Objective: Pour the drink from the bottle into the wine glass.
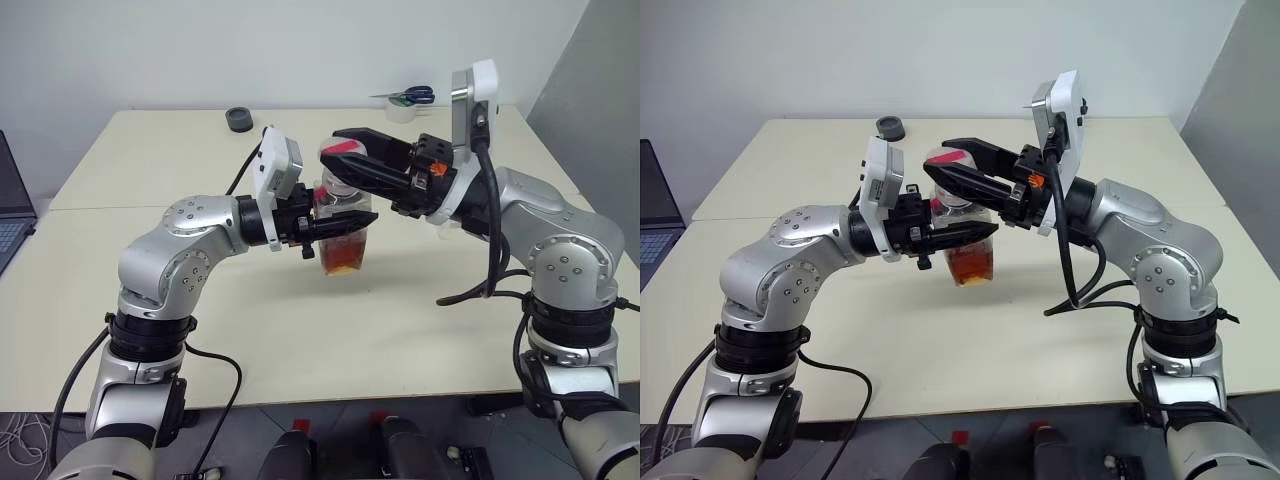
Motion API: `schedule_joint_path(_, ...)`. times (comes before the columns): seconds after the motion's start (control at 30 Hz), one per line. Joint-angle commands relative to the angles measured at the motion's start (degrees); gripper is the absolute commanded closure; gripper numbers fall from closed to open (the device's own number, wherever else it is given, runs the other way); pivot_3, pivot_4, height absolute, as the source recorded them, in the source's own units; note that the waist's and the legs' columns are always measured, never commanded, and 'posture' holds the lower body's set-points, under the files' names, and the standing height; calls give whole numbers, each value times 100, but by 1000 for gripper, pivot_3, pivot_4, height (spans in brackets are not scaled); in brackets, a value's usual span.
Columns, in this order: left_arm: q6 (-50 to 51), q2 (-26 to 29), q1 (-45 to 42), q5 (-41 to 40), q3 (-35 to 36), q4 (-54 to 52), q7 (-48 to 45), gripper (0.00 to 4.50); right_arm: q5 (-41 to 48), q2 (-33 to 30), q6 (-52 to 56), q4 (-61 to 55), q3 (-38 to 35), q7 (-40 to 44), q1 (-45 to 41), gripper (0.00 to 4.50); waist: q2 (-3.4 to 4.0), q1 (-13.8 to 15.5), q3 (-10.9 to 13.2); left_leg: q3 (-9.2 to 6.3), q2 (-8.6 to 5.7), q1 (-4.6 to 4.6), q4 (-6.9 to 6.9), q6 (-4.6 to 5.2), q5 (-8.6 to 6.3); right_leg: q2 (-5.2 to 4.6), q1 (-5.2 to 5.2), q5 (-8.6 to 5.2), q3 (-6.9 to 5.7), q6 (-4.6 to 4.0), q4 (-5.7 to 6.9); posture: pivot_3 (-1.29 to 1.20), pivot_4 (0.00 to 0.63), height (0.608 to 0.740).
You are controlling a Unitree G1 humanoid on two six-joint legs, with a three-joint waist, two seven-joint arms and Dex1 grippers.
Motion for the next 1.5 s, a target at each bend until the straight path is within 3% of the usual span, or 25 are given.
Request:
schedule_joint_path(0.03,-80,10,-74,-45,109,-191,25,2758,-505,-92,-471,-27,-83,-55,-204,2796,0,0,0,0,0,0,0,0,0,0,0,0,0,0,0,0,150,740)
schedule_joint_path(0.27,-41,54,27,-79,153,-301,55,2758,-1369,-428,-1202,176,-549,-289,-125,2796,0,2,0,1,-1,-1,0,0,0,0,0,0,-1,0,0,0,150,740)
schedule_joint_path(0.43,-8,125,227,-99,239,-454,181,2758,-2182,-520,-935,-649,-813,-1466,1525,2796,-7,31,-4,1,1,-2,-3,0,0,-1,2,0,2,0,-5,0,150,740)
schedule_joint_path(0.57,14,101,343,-143,235,-584,309,2758,-2794,-45,-1030,-743,-732,-2182,3683,2796,-8,46,-5,4,0,-3,-5,0,0,-4,-1,0,10,0,-2,0,150,740)
schedule_joint_path(0.63,23,72,349,-154,219,-619,356,2758,-3135,202,-1442,-461,-582,-2276,4296,2796,-6,33,-4,15,-2,-3,-4,0,0,-3,-6,0,15,0,6,0,150,740)
schedule_joint_path(0.83,46,4,243,-171,180,-609,415,2758,-3436,1157,-2331,662,-573,-2482,4672,2796,-2,-51,-3,28,11,33,-2,0,0,19,11,-1,25,0,23,0,150,740)
schedule_joint_path(1.1,50,17,212,-155,198,-597,386,2758,-3469,1386,-2583,790,-602,-2373,4663,54,-2,-11,-3,17,1,36,0,-2,2,26,24,-1,18,0,19,0,150,740)
schedule_joint_path(1.27,62,-34,179,-164,196,-576,438,2758,-3912,977,-2731,645,-337,-2124,4770,23,-2,-1,-3,16,-2,33,2,-2,2,25,23,-1,17,0,17,0,150,740)
schedule_joint_path(1.4,10,-63,151,-79,228,-501,564,2758,-3991,307,-3147,-189,-308,-1448,4824,23,0,1,-2,17,-2,31,4,-2,2,25,22,-1,17,1,17,0,150,740)
schedule_joint_path(1.5,-33,-108,51,43,316,-304,797,2758,-2962,-142,-2669,-1182,-454,-719,4516,23,0,-11,-1,15,1,31,3,-2,2,25,23,-2,16,3,16,0,150,740)
